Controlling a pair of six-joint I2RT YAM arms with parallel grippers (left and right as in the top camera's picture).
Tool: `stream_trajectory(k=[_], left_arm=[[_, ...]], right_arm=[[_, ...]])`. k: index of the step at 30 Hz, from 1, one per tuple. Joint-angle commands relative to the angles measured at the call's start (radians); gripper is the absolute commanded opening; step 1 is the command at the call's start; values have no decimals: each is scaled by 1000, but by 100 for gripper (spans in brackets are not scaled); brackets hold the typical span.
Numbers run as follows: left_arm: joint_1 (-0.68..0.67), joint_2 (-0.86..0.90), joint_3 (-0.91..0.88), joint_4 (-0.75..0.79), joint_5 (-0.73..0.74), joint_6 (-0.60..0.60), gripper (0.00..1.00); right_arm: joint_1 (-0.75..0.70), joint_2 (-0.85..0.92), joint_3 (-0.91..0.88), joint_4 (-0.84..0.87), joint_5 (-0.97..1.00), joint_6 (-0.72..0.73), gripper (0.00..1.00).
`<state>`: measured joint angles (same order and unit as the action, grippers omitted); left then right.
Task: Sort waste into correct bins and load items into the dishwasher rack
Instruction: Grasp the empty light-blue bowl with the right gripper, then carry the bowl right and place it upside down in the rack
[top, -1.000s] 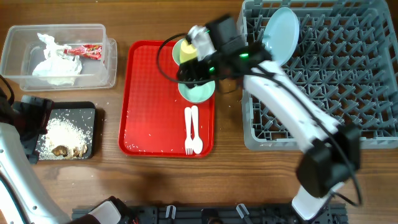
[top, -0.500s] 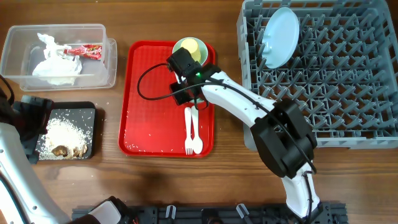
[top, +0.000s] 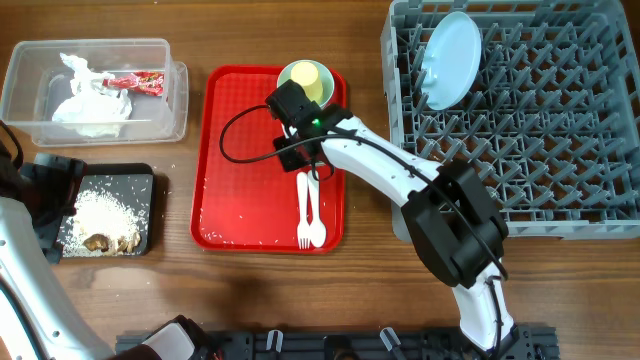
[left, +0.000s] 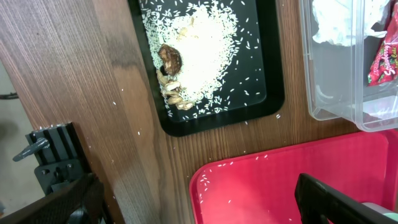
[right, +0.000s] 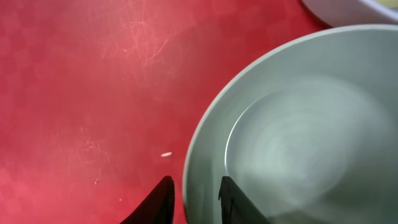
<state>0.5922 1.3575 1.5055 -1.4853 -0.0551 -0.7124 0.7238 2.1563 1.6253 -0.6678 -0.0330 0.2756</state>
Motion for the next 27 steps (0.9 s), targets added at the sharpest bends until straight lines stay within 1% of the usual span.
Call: stream_trajectory(k=[1, 2, 3, 6, 8, 13, 14, 16, 18, 19, 22, 23, 27], left_arm=[[6, 0, 8, 0, -6, 5, 100], [6, 0, 8, 0, -6, 5, 100], [6, 0, 8, 0, -6, 5, 100], [6, 0, 8, 0, -6, 5, 100], [6, 0, 8, 0, -6, 5, 100], [6, 0, 8, 0, -6, 5, 100], [6, 0, 8, 0, -6, 5, 100], [6, 0, 8, 0, -6, 5, 100], [6, 0, 8, 0, -6, 5, 100], [6, 0, 8, 0, -6, 5, 100], [6, 0, 8, 0, -6, 5, 100], [6, 0, 8, 0, -6, 5, 100], [6, 0, 8, 0, -6, 5, 100]], right_arm=[[6, 13, -11, -4, -3, 13, 17], [5, 11, -6, -13, -2, 14, 8], [5, 7, 4, -27, -2, 15, 5], [4, -14, 40, -68, -1, 12, 4], [-2, -58, 63, -98, -2, 12, 4], [-61, -274, 105, -161, -2, 12, 4], [-103, -357, 105, -180, -2, 13, 4], [-165, -443, 105, -207, -13, 11, 4], [-246, -525, 105, -244, -65, -1, 4], [-309, -573, 105, -271, -123, -24, 4], [-565, -674, 104, -361, -335, -96, 4], [-650, -682, 105, -382, -414, -132, 4], [-896, -661, 87, -418, -632, -217, 4]])
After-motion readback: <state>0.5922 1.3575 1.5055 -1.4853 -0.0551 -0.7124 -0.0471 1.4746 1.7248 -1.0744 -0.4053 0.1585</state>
